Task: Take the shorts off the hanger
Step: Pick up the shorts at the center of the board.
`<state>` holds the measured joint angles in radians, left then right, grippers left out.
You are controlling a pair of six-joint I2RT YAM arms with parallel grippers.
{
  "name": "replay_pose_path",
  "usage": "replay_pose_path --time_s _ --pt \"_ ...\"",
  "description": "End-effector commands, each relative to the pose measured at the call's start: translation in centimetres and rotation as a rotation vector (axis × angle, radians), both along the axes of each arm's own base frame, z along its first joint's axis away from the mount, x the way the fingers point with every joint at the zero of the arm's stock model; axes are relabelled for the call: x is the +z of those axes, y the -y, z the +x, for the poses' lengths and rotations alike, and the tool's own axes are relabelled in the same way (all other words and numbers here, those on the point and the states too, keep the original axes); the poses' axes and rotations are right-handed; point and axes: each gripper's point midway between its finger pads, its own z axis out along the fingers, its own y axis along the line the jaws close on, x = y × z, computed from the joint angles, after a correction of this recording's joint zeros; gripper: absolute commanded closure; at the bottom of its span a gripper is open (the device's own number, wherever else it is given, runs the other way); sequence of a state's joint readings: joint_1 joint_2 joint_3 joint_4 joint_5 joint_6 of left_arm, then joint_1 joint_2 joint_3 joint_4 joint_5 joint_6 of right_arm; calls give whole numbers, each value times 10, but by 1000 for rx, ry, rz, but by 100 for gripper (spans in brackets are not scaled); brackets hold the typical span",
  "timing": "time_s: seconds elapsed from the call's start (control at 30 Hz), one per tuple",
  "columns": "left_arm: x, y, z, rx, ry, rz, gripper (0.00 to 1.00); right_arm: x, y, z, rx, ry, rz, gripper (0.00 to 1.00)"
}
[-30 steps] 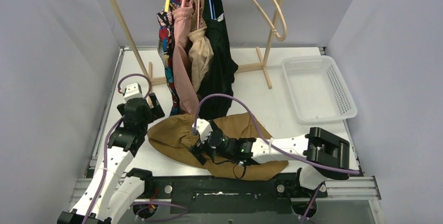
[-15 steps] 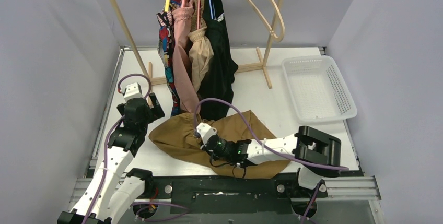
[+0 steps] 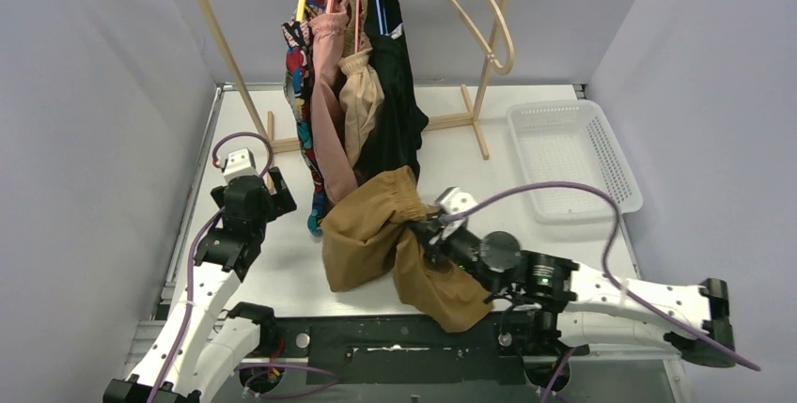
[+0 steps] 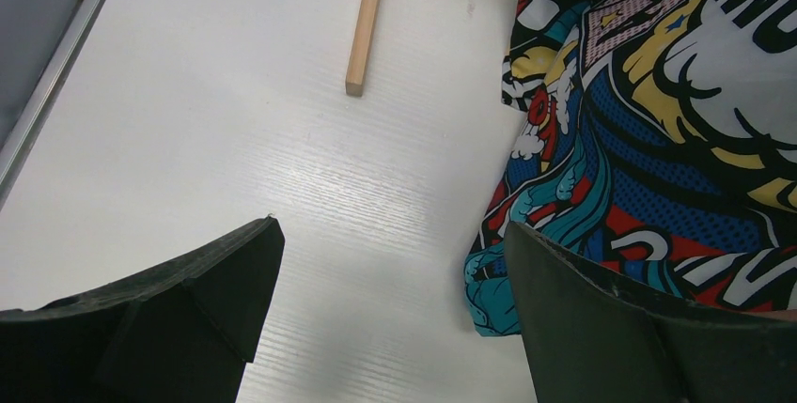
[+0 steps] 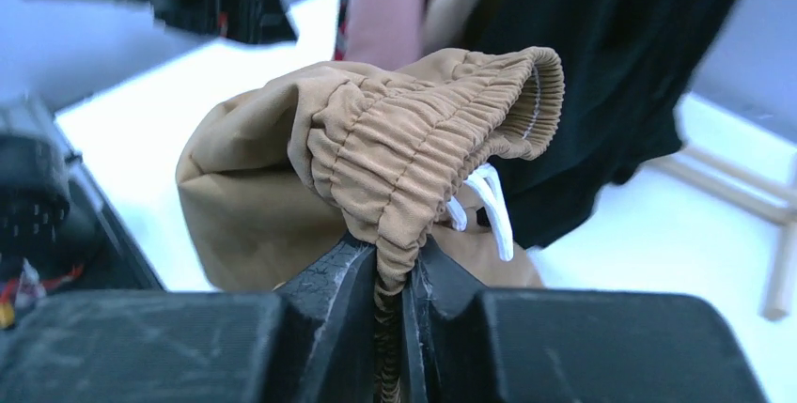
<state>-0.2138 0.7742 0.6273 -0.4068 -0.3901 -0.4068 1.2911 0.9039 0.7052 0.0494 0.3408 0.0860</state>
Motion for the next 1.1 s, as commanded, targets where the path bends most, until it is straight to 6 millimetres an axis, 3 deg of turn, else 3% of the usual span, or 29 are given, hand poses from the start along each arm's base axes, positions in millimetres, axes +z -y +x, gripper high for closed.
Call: replay_pose_path --time_s 0.0,0.07,0.13,0.27,0.37,0.43,0.5,0.77,0.9,1.0,1.07 --pt "15 1 8 -1 55 -12 11 68 55 17 -196 103 136 100" --pt "14 0 8 1 53 -12 11 80 77 23 -291 93 187 100" --pt "14 1 8 -1 53 -11 11 68 99 31 -414 52 171 100" --pt "15 1 8 -1 55 -11 11 0 125 34 -628 -152 93 100" --pt "13 2 9 -6 49 -12 11 -57 132 19 -715 -350 44 100" --pt "12 3 9 -11 49 -14 11 -84 135 8 -765 -472 54 100" --pt "12 3 10 -16 48 -16 11 -100 128 -1 -753 -559 67 96" --pt "11 4 9 -20 46 -16 11 -113 89 -12 -560 -658 66 44" --pt "11 4 9 -21 46 -16 11 -127 94 -7 -589 -742 30 14" --pt "11 5 9 -25 45 -16 11 -136 109 2 -699 -775 11 1" --pt "10 5 10 -27 44 -17 11 -140 108 5 -705 -781 -17 2"
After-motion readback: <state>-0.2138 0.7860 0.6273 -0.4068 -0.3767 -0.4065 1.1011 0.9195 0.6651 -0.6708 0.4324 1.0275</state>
